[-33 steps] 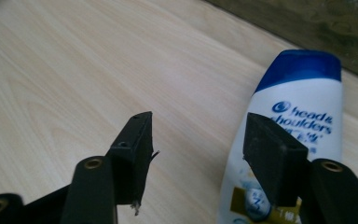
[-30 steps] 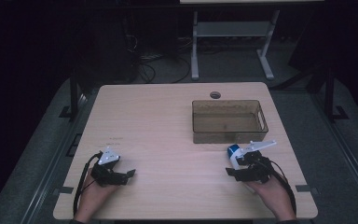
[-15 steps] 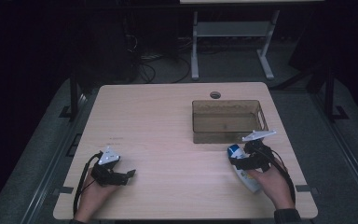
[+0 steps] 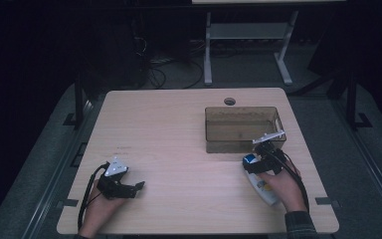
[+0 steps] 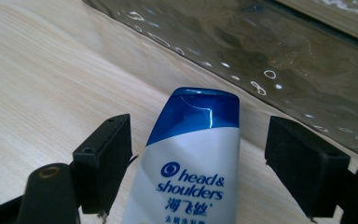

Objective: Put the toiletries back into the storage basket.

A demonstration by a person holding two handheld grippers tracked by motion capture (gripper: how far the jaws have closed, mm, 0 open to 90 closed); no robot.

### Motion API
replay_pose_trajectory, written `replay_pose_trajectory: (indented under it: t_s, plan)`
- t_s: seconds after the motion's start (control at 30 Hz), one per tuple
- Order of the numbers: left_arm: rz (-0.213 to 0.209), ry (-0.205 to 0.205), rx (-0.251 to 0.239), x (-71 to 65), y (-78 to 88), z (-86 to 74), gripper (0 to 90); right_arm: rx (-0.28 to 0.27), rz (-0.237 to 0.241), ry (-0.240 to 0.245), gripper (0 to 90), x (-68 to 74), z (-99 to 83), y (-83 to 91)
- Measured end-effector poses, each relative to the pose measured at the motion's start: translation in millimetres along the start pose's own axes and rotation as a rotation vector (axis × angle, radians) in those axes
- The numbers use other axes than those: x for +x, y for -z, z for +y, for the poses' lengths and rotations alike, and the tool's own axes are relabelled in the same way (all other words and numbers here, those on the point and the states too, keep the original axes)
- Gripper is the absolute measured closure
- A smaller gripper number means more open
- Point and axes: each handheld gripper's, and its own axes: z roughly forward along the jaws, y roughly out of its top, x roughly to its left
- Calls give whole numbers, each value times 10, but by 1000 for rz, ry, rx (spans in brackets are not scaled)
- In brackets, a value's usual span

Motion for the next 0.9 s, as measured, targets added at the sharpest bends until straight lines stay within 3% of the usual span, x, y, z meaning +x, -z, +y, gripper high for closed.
replay_pose_trajectory:
  t_s: [0.33, 0.9]
  plan:
    - [0, 3, -1, -1, 0, 0, 126, 77, -20, 0, 221, 26, -40, -155]
    - [0, -1, 1, 1, 1, 0, 126, 159, -68, 25, 231, 123, -53, -222]
